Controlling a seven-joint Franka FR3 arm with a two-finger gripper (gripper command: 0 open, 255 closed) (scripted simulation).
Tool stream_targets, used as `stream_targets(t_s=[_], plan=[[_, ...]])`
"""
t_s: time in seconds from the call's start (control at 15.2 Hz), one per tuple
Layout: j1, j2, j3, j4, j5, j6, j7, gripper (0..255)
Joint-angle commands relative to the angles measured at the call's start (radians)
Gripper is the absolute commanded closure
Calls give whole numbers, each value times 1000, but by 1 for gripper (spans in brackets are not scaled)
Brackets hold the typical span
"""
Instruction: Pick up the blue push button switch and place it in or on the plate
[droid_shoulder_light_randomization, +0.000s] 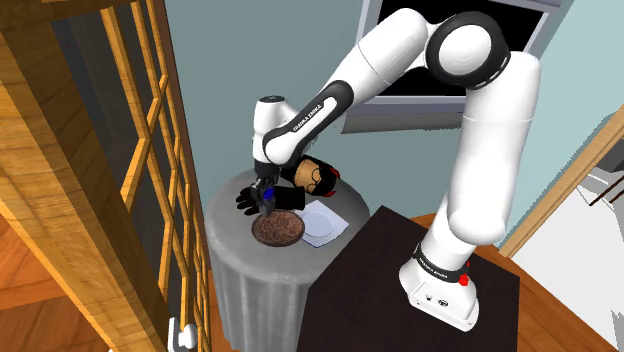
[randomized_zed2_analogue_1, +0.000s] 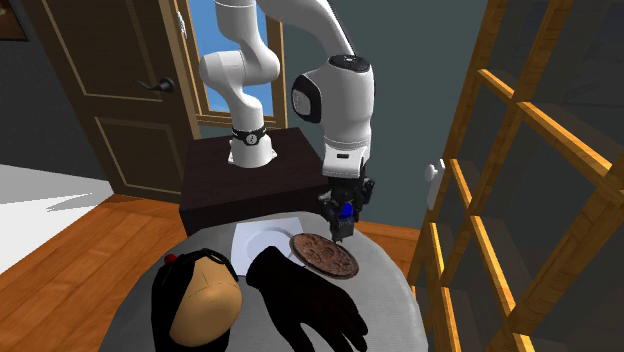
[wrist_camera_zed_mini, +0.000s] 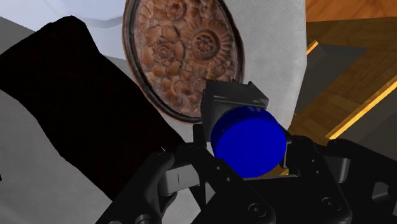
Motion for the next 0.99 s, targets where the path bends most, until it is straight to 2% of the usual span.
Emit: stream_targets(t_s=[0.0, 0.46, 0.86, 0.92], plan=[[-26, -49, -4, -70, 15, 21, -41, 255], [-114, -219, -46, -285, 73, 64, -217, 255], [-189, -362, -126, -443, 96, 73, -391, 255], [-188, -348, -127, -445, 97, 90, -393, 255]])
